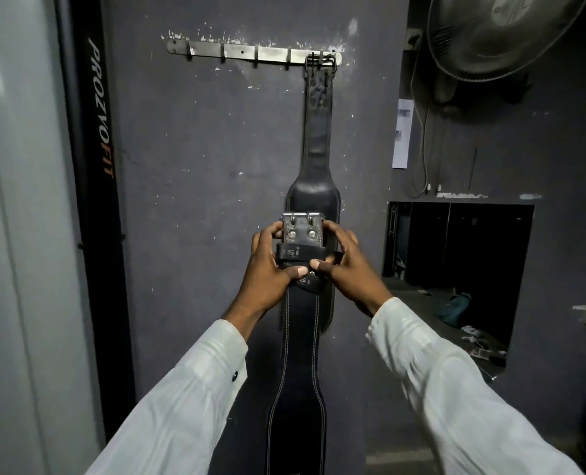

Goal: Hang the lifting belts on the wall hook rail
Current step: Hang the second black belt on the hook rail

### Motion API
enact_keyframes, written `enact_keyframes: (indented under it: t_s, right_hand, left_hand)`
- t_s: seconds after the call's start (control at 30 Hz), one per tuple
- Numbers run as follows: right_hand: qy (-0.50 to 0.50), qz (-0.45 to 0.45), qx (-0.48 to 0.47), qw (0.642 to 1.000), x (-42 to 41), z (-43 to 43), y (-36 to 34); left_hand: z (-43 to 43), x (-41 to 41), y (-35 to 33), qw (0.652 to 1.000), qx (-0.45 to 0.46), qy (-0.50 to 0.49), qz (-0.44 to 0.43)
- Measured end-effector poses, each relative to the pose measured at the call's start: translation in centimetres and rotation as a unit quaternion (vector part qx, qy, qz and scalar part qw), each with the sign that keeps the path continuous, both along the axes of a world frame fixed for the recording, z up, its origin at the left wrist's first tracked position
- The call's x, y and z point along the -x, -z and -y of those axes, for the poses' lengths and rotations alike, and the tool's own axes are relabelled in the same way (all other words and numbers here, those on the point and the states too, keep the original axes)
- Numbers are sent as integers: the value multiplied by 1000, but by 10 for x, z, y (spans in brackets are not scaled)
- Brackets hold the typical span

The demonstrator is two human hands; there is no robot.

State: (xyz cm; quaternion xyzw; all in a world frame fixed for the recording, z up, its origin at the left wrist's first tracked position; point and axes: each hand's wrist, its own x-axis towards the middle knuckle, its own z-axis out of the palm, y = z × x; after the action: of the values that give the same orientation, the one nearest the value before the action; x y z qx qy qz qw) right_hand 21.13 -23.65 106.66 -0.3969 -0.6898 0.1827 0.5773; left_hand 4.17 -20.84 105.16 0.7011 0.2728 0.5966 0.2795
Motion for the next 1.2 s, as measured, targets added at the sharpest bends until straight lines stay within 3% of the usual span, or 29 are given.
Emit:
enact_keyframes:
  t_s: [0.33,0.5,0.8,0.97,1.2]
  right_hand:
    - [-49,23,-55,997,-33,-153,-82]
    - [-72,47,-111,990,-38,-225,-155]
    - [-98,42,-140,984,-24,-297,-291]
    - [-83,55,-156,983,-23,-309,-338]
    - [-11,122,-150,981,-20,-317,-364]
  left_hand:
    - [-139,-29,-83,991,-96,-70,-58]
    - [-197,-33,-156,975,-156,-140,-79]
    - [-271,-17,-293,957,-239,-135,-94]
    - [-273,-19,-336,969,-212,-82,-95]
    - [-280,-18,-364,974,-154,-80,-145]
